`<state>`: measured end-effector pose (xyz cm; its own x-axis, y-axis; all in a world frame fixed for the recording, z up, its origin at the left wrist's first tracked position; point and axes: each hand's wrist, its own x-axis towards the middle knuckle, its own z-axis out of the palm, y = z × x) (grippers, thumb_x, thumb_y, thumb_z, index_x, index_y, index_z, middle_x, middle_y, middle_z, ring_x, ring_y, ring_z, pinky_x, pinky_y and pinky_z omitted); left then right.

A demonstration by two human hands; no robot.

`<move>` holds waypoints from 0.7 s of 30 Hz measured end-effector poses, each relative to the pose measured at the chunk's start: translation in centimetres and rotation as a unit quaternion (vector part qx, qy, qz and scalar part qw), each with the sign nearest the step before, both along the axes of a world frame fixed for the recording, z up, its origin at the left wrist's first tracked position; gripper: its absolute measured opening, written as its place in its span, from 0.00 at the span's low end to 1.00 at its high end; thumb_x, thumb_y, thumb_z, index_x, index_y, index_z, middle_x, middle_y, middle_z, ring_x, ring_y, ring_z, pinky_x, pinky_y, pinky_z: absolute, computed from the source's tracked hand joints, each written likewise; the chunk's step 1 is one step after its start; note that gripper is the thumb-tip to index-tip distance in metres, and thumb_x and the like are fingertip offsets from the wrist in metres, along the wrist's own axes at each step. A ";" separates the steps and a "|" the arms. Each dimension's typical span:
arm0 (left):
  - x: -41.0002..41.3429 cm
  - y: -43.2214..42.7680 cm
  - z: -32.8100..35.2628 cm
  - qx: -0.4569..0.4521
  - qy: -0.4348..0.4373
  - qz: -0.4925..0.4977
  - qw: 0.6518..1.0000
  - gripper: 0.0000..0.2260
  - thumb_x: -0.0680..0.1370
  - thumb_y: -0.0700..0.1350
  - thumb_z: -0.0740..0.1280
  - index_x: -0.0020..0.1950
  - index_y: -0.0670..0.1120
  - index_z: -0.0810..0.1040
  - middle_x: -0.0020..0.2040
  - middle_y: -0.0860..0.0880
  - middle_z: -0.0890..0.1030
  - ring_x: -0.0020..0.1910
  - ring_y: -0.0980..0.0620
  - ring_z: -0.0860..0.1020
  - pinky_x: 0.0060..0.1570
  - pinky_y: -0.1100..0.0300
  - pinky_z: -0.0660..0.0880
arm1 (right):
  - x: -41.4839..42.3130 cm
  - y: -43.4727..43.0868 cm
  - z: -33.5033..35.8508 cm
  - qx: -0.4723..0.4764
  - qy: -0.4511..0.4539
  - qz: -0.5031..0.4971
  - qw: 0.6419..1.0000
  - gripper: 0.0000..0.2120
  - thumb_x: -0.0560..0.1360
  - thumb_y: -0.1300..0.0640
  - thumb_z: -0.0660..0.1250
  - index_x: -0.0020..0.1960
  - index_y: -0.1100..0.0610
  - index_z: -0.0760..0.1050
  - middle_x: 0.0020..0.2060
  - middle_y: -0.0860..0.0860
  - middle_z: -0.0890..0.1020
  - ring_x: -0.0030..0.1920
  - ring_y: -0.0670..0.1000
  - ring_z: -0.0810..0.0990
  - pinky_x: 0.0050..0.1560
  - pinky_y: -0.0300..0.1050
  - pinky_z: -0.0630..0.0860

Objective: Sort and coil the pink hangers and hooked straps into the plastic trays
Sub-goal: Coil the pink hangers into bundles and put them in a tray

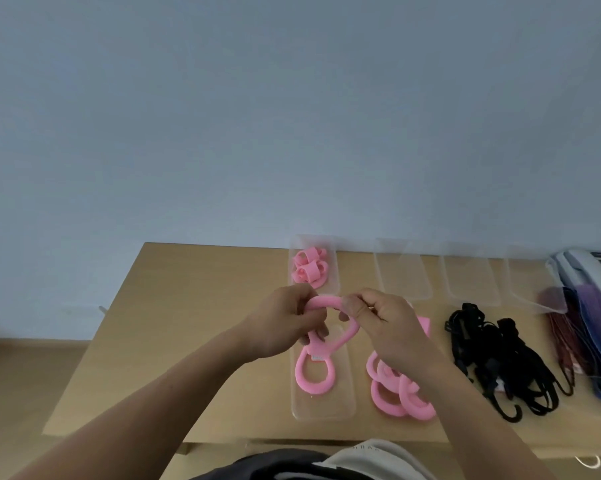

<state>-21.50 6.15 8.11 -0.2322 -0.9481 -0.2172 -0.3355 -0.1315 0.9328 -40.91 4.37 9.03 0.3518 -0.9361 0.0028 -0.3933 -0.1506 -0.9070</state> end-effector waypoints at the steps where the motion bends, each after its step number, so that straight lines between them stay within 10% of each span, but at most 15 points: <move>1: 0.1 0.1 0.1 0.027 0.037 0.004 0.999 0.07 0.79 0.41 0.66 0.51 0.37 0.76 0.43 0.44 0.86 0.44 0.47 0.84 0.45 0.53 0.82 | -0.1 0.0 0.4 0.021 -0.031 -0.002 0.999 0.09 0.79 0.54 0.65 0.41 0.49 0.81 0.36 0.46 0.84 0.38 0.39 0.79 0.40 0.29 0.72; 11: 0.8 0.4 1.3 0.136 0.220 0.001 0.966 0.22 0.73 0.60 0.67 0.48 0.40 0.80 0.45 0.37 0.83 0.42 0.39 0.80 0.41 0.51 0.79 | 0.2 0.3 0.8 0.045 -0.107 -0.014 0.993 0.09 0.71 0.63 0.74 0.47 0.51 0.82 0.42 0.43 0.85 0.43 0.43 0.81 0.45 0.38 0.78; 21: 0.5 1.1 1.2 0.035 0.202 0.030 0.978 0.06 0.78 0.37 0.69 0.51 0.35 0.75 0.42 0.42 0.83 0.40 0.45 0.82 0.40 0.54 0.79 | 0.3 1.2 1.1 0.004 -0.059 -0.019 0.998 0.13 0.70 0.59 0.76 0.52 0.50 0.79 0.44 0.43 0.82 0.43 0.42 0.80 0.44 0.37 0.79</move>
<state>-20.97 7.22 9.28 -0.2570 -0.9487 -0.1840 0.0694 -0.2080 0.9757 -40.56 5.57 10.13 0.3134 -0.9490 0.0349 -0.2892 -0.1304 -0.9484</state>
